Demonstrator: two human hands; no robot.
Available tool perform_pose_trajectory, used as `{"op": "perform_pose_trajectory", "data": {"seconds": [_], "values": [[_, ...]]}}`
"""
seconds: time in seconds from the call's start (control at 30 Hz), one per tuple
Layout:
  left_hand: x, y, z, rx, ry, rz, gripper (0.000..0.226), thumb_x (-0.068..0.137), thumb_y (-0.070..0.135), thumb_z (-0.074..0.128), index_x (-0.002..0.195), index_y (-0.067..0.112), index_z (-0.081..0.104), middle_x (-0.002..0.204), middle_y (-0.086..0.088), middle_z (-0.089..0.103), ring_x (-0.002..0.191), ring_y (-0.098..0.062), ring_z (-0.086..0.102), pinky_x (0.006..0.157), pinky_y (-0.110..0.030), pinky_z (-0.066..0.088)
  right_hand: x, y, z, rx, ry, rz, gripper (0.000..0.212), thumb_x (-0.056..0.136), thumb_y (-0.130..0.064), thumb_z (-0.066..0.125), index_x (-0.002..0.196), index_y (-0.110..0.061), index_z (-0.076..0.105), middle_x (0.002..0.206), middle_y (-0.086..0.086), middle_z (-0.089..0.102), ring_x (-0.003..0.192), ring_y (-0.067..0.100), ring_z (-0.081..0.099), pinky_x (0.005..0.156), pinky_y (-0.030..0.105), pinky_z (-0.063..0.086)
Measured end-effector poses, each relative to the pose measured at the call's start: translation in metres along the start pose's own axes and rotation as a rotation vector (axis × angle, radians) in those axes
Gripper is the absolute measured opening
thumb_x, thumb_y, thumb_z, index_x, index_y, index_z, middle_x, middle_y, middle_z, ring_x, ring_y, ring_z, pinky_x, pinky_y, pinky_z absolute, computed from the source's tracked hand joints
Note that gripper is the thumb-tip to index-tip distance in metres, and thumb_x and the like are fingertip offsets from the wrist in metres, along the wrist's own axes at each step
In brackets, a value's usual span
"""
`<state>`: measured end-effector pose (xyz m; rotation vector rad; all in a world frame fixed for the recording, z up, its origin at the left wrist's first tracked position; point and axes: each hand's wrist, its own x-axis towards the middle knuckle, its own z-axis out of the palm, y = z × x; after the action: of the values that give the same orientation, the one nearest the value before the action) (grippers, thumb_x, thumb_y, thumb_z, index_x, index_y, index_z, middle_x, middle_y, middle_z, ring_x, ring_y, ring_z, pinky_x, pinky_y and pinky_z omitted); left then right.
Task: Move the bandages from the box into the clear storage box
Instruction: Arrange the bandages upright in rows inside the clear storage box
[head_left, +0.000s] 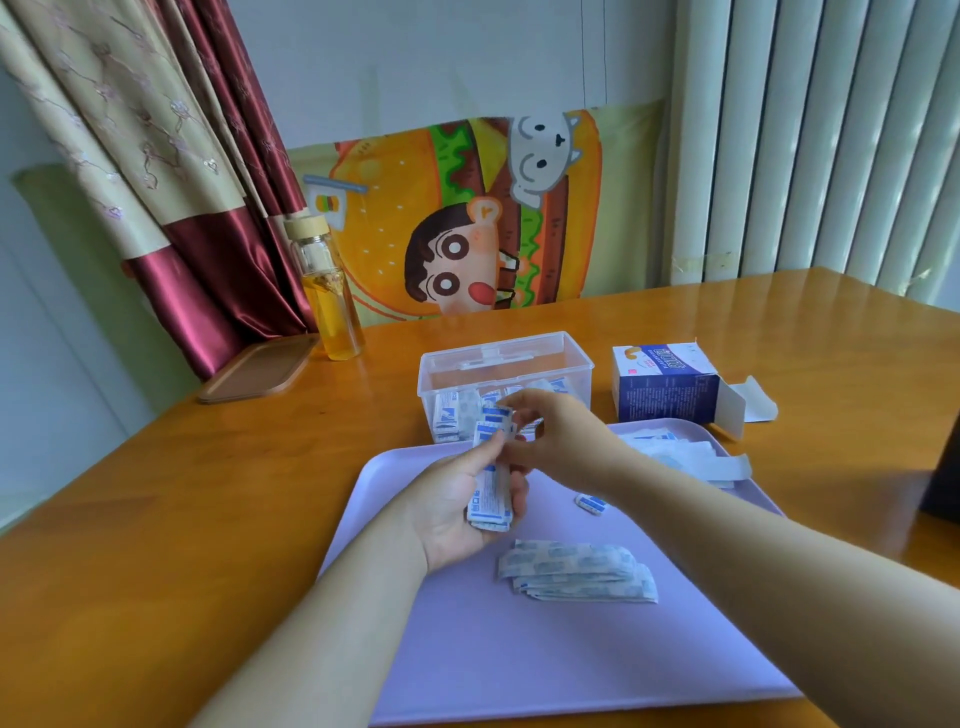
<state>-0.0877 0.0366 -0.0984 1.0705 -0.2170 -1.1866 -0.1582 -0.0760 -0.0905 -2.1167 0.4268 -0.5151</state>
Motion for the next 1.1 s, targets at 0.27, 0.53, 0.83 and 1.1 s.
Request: {"op": "perform_pose_trajectory", "data": {"seconds": [0.27,0.53,0.83,1.1], "values": [[-0.004,0.002,0.006,0.112,-0.009,-0.020,0.018,0.093,0.008,0.042,0.084,0.010,0.058,0.065,-0.004,0.054,0.061,-0.012,0.047,0.053,-0.022,0.043,-0.028,-0.005,-0.003,-0.469,-0.283,-0.253,0.134,0.058,-0.045,0.085,0.148,-0.031,-0.013,0.153,-0.006,0.005,0.140,0.014,0.014,0.112,0.033,0.026],[-0.007,-0.002,0.007,0.278,-0.045,0.057,0.020,0.095,0.003,0.041,0.093,0.006,0.061,0.072,-0.008,0.062,0.062,-0.016,0.061,0.052,-0.024,0.050,-0.028,0.003,-0.001,-0.436,-0.198,-0.338,0.117,0.059,-0.044,0.085,0.149,-0.030,0.012,0.116,-0.007,0.032,0.099,0.008,0.038,0.090,0.021,0.038],[0.010,0.004,-0.016,-0.105,0.173,0.100,0.012,0.099,0.015,0.042,0.096,0.013,0.054,0.058,0.003,0.043,0.034,-0.005,0.031,0.036,-0.012,0.028,-0.007,0.015,-0.070,-0.883,-0.425,-0.099,0.035,0.087,-0.018,0.063,0.121,-0.026,0.061,0.119,-0.007,0.063,0.096,0.009,0.057,0.075,0.016,0.041],[0.008,0.000,-0.012,-0.054,0.107,0.059,0.014,0.098,0.016,0.044,0.108,0.014,0.053,0.055,0.004,0.048,0.036,-0.004,0.031,0.037,-0.013,0.027,0.004,0.011,-0.051,-1.116,-0.683,-0.090,0.040,0.084,-0.022,0.069,0.122,-0.021,0.055,0.121,-0.004,0.058,0.106,0.017,0.052,0.074,0.022,0.034]]}}
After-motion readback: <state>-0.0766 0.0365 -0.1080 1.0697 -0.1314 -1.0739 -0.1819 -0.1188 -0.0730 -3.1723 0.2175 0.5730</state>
